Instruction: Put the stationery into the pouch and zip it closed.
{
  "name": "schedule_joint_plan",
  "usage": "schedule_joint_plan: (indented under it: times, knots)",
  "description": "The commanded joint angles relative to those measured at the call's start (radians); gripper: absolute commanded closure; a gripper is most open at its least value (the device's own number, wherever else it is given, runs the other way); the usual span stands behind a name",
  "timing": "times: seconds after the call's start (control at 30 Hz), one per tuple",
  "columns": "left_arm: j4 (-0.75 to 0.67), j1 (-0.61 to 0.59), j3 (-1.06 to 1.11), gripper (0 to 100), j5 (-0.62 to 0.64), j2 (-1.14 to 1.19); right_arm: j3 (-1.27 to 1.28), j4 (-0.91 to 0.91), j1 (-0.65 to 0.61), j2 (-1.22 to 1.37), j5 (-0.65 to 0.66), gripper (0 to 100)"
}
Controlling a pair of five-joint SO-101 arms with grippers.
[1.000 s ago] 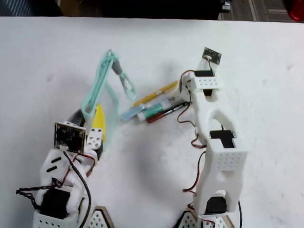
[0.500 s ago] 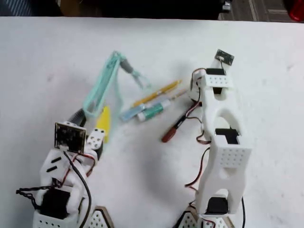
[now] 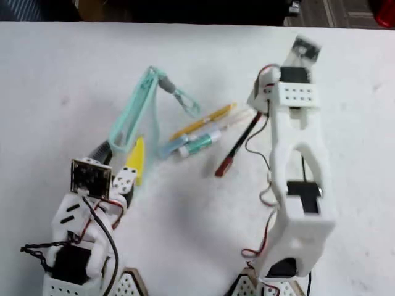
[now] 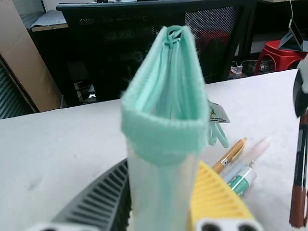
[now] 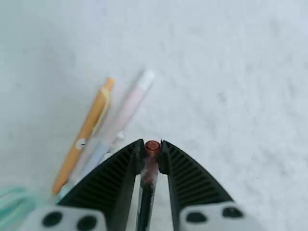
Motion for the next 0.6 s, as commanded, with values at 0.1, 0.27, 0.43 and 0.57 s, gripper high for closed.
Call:
schedule_joint_plan:
  times: [0.1,0.27,0.43,0.57]
  knots:
    - [-0.002,-0.007,-0.017,84,0.031,-0.013,-0.103,0.036,-0.004,-0.414,0.110,98.2]
    - [-0.002,-0.007,-0.018,83,0.091,-0.013,-0.095,-0.005,-0.004,-0.611,0.115,98.2]
    - [0.015,-0.007,-0.018,80,0.097,-0.013,-0.101,-0.073,-0.045,-0.731,0.117,98.2]
    - [0.020,-0.007,-0.018,80,0.097,-0.013,-0.103,-0.122,-0.177,-0.792,0.195,98.2]
